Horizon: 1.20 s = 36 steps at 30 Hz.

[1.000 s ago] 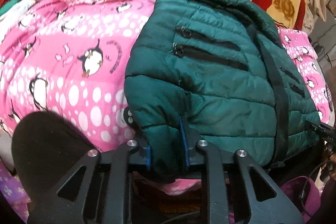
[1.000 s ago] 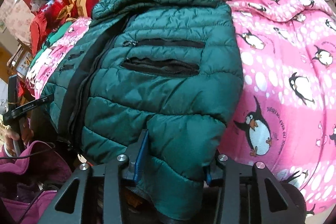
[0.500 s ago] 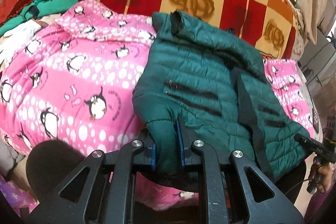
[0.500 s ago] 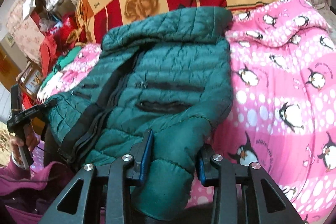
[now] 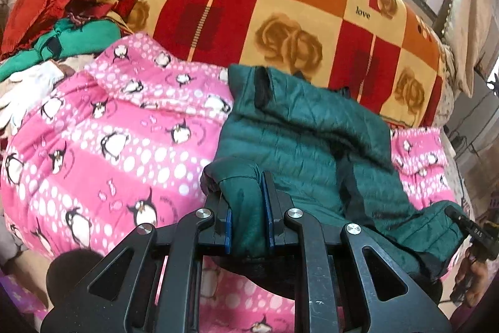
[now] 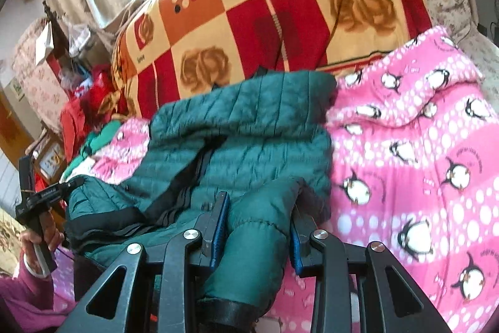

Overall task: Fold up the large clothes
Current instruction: 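Lift the hem with both tools and fold it toward the collar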

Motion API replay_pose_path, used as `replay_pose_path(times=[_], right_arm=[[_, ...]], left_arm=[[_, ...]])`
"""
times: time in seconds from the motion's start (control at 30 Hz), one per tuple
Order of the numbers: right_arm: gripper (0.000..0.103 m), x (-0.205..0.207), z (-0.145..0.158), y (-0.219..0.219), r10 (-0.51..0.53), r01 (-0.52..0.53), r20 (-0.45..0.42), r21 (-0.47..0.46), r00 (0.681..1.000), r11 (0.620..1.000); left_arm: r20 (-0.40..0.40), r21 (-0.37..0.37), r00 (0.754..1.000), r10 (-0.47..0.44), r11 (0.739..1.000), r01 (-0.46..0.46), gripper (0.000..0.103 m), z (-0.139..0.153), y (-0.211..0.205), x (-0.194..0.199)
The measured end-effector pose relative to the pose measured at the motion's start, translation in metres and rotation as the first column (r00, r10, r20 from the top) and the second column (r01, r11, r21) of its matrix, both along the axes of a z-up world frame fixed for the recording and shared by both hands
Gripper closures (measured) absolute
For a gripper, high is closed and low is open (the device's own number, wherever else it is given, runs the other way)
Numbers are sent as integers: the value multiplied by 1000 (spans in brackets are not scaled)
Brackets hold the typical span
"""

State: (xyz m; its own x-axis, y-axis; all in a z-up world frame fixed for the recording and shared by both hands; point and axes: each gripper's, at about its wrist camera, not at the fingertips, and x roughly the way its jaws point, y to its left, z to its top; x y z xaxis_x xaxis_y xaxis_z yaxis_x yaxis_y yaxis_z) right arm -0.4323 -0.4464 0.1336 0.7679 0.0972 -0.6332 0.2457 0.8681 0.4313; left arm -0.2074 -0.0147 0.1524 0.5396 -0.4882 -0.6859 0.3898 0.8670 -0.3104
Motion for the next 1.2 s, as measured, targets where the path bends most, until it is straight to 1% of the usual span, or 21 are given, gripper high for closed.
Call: replay_pose_path(times=[0.27, 0.53, 0.6, 0.73, 0.8, 0.83, 0.93, 1.0, 1.07, 1.1, 1.13, 1.17, 1.2], right_arm=[[72, 19, 11, -20, -45, 45, 39, 0, 998, 999], [72, 49, 23, -39, -94, 96, 64, -34, 993, 995], [71, 59, 26, -44, -110, 114, 67, -59, 992, 992], [71, 75, 30, -55, -140, 146, 73, -78, 987, 986], [78, 81, 32, -61, -155, 162, 84, -84, 984, 983], [80, 86, 33, -66, -165, 172, 85, -81, 983, 982], [80, 98, 25, -78, -164, 166, 55, -33, 985, 986], [80, 97, 17, -84, -158, 157, 67, 21, 985, 987], [80, 91, 12, -87, -155, 152, 76, 54, 985, 987], [78, 88, 10, -87, -156, 151, 74, 65, 985, 986], [64, 83, 7, -89, -165, 159, 70, 80, 984, 984], [42, 77, 5, -92, -181, 174, 70, 99, 981, 980], [33, 69, 3, -96, -199, 188, 80, 133, 977, 973]], left_arm=[[57, -4, 998, 15, 1000, -15, 88, 17, -15, 18], [110, 1, 993, 30, 1000, -31, 88, 31, -38, 46], [115, 5, 993, 40, 999, -41, 88, 33, -46, 55], [121, 24, 992, 47, 998, -50, 88, 34, -60, 71], [123, 31, 991, 53, 998, -58, 88, 33, -67, 79], [122, 34, 991, 59, 997, -63, 88, 33, -72, 85], [118, 45, 991, 61, 997, -67, 88, 31, -81, 95], [119, 55, 991, 63, 996, -70, 88, 30, -87, 98], [119, 58, 991, 63, 996, -71, 88, 28, -89, 100], [120, 61, 991, 61, 996, -68, 88, 28, -90, 101], [121, 65, 991, 58, 996, -66, 88, 27, -90, 101], [120, 69, 991, 58, 995, -67, 88, 26, -91, 102], [119, 73, 991, 58, 995, -67, 88, 25, -92, 102]])
